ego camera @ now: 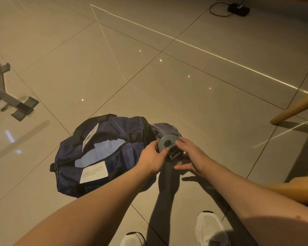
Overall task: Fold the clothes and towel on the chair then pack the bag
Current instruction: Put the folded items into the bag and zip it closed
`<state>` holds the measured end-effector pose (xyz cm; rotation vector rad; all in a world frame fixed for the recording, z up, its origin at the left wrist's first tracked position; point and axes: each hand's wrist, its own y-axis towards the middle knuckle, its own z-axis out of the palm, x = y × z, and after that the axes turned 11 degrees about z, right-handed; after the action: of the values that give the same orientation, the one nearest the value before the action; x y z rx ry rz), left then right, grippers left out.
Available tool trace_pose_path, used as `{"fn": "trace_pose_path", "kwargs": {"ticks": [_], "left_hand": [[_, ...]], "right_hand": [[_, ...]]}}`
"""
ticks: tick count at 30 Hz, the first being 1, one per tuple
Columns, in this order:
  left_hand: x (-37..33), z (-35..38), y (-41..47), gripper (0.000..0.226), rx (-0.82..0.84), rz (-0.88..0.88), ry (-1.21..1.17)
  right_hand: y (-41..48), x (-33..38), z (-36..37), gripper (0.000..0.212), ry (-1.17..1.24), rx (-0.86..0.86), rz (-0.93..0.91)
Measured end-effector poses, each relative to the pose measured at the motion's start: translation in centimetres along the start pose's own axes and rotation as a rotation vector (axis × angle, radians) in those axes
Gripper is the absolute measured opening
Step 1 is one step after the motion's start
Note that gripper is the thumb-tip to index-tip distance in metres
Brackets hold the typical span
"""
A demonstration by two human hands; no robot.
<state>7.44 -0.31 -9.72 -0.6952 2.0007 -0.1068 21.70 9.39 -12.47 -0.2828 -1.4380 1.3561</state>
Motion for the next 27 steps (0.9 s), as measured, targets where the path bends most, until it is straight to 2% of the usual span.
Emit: {"fn": "trace_pose_path", "kwargs": {"ticks": [2,7,9,12,14,17,19,21,23,24,27], "left_hand": [[0.2,-0.4,0.1,0.033,0.042,-0.003,-0.105],[0.0,-0.8,-0.5,0.031,0.183,-0.052,-0.480],[-0.6,-0.3,-1.0,0.025,0.181,-0.030,-0.458],[-0.7,0.9,-1.1,0.051,0.108,-0.050,-0.321],[-0.1,1.5,-1.0,0.057,0.088,-0.067,-0.248],[-0.4,1.1,-1.0,0.038,0.082,-0.028,-0.190],[-0.6,0.0,-1.1,0.030,0.053,0.073,0.030],[-0.4,-2.1,-0.6,0.027,0.044,0.248,0.473],[0.7,-4.6,0.6,0.036,0.124,0.384,0.924],[1.4,-5.8,1.3,0.044,0.200,0.401,1.076],[2.8,-8.1,2.2,0.055,0.323,0.349,1.225]], "right_hand": [[-0.1,0.1,0.2,0.084,-0.025,0.003,-0.012],[-0.6,0.6,0.3,0.067,-0.036,0.046,0.018],[-0.5,0.3,0.3,0.061,-0.104,-0.054,0.007],[-0.2,-0.4,0.5,0.055,-0.076,-0.156,0.033],[-0.2,-0.7,0.7,0.055,-0.035,-0.185,0.032],[-0.2,-0.5,1.3,0.055,-0.017,-0.208,0.023],[-0.2,0.0,1.7,0.052,-0.011,-0.210,0.010],[0.2,0.7,2.2,0.052,0.001,-0.208,0.003],[0.8,1.3,2.8,0.052,0.027,-0.219,-0.021],[1.2,1.5,3.1,0.052,0.040,-0.231,-0.029],[2.3,2.2,4.4,0.042,0.110,-0.221,0.002]]}}
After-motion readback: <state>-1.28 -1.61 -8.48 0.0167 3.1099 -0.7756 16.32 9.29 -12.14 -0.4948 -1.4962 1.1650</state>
